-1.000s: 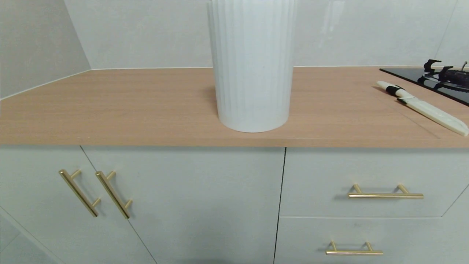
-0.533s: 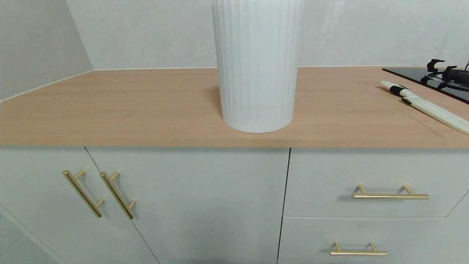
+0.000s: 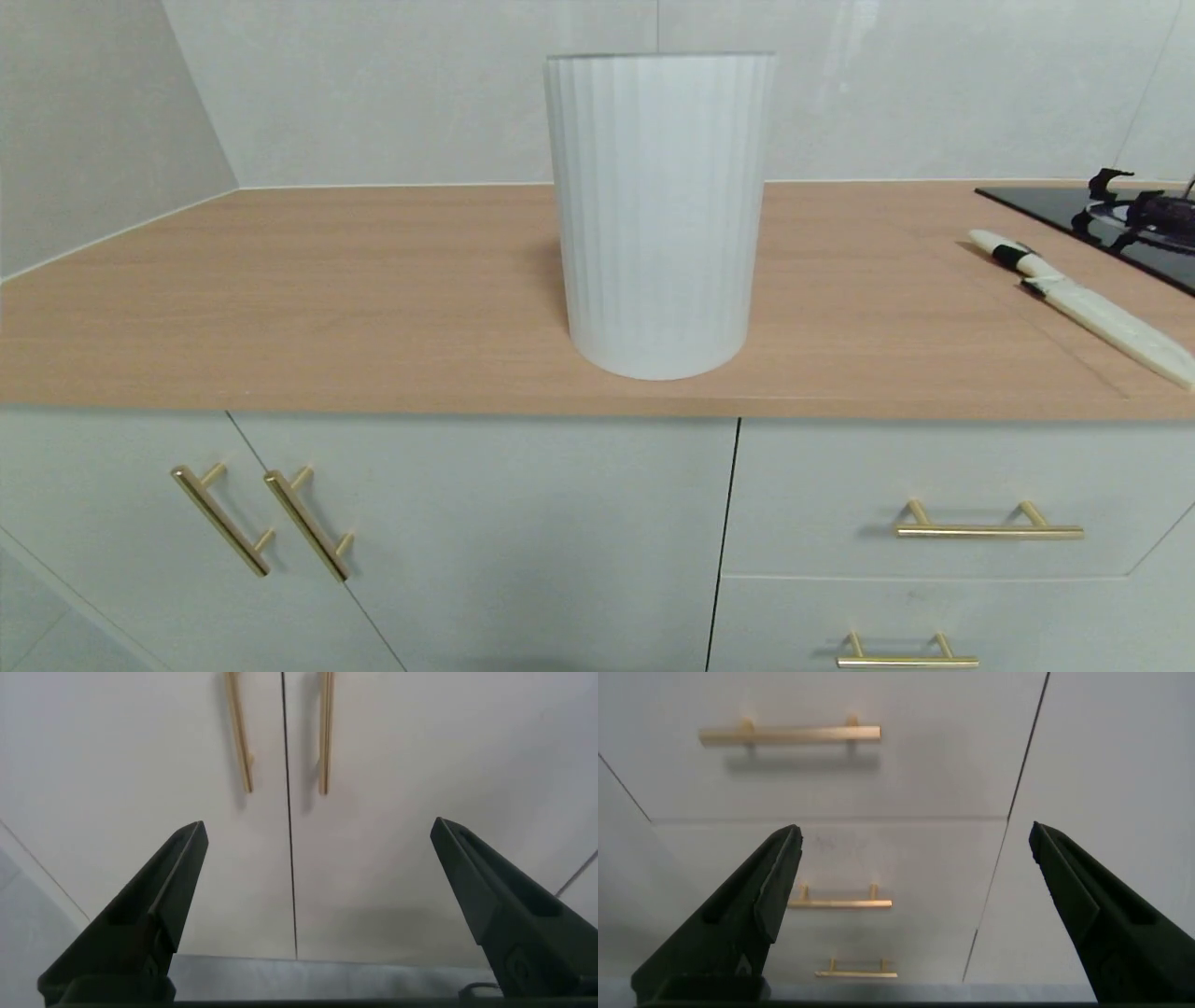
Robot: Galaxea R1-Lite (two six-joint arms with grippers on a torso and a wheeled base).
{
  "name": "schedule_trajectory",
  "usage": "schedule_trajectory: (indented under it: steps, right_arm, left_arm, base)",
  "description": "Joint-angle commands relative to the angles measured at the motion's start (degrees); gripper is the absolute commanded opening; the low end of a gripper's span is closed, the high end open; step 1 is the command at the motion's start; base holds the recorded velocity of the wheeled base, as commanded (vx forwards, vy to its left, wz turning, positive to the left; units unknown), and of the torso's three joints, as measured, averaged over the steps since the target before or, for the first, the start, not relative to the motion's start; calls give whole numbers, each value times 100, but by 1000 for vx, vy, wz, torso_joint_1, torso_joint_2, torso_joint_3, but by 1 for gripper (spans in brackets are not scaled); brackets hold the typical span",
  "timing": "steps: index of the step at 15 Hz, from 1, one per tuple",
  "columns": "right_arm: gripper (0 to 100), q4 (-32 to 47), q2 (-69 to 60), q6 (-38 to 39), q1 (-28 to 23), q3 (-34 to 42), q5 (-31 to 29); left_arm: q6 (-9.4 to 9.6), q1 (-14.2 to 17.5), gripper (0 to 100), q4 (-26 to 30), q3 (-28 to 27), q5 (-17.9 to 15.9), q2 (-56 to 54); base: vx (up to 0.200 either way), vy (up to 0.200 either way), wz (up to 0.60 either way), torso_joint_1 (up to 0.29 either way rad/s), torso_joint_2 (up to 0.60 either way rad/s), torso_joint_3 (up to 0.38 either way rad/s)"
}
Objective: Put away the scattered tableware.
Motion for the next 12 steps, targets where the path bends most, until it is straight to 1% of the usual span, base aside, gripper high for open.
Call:
schedule_trajectory:
  steps: [1,7,12]
  right_arm:
    - [100,0,0,2,-1,2,0]
    - [100,0,0,2,-1,2,0]
    - [100,0,0,11,-1,-6,0]
  left_arm:
    - [-2,1,100,9,7,2,0]
    - [-2,1,100,9,7,2,0]
    - [-11,1,100,9,-2,2,0]
  base:
    - [0,0,0,46,-574,-364]
    - [0,0,0,125,-477,-331]
    - [0,0,0,170,-485,-316]
